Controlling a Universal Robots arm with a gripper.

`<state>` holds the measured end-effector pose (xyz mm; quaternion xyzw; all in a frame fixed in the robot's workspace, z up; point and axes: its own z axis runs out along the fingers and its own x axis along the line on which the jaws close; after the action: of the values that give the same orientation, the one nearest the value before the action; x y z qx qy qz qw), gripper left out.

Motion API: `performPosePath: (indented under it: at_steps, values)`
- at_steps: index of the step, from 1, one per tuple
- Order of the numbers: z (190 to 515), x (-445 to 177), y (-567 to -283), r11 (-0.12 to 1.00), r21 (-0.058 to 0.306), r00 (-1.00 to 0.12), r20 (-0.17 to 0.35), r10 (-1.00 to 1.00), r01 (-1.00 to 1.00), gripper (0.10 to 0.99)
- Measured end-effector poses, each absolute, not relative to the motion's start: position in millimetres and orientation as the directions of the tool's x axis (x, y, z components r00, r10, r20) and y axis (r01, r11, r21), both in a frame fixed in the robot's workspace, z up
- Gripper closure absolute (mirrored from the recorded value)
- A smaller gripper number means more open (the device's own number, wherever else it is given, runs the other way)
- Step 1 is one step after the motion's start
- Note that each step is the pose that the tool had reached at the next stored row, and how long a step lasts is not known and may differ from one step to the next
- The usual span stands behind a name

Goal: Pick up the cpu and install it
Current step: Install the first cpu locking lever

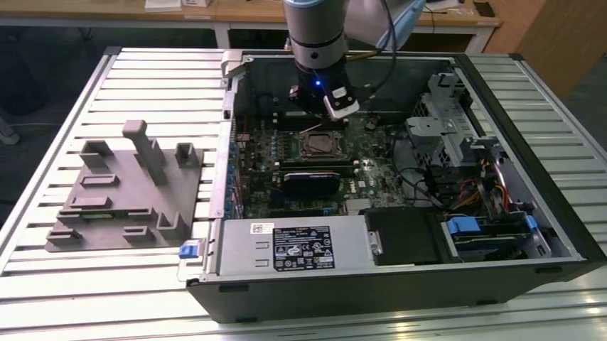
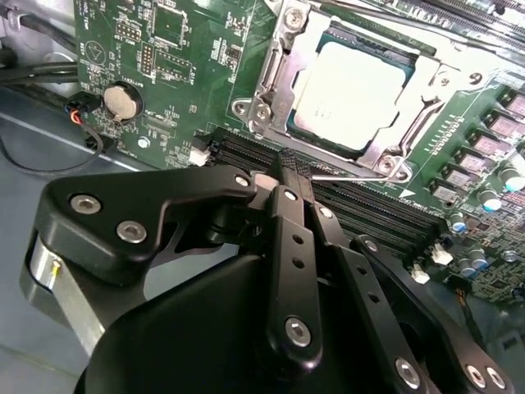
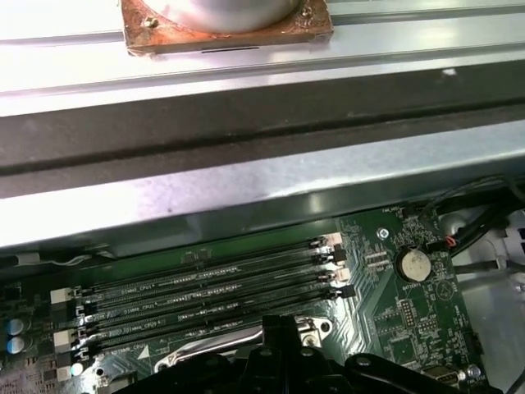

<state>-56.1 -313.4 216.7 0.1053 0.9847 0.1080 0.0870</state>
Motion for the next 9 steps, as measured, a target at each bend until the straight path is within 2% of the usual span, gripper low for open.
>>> performPosePath:
  at_steps: [9]
  values:
    - [211.5, -57.1, -310.6, 0.956, 0.230, -0.960, -0.163, 0.225, 0.185, 0.980]
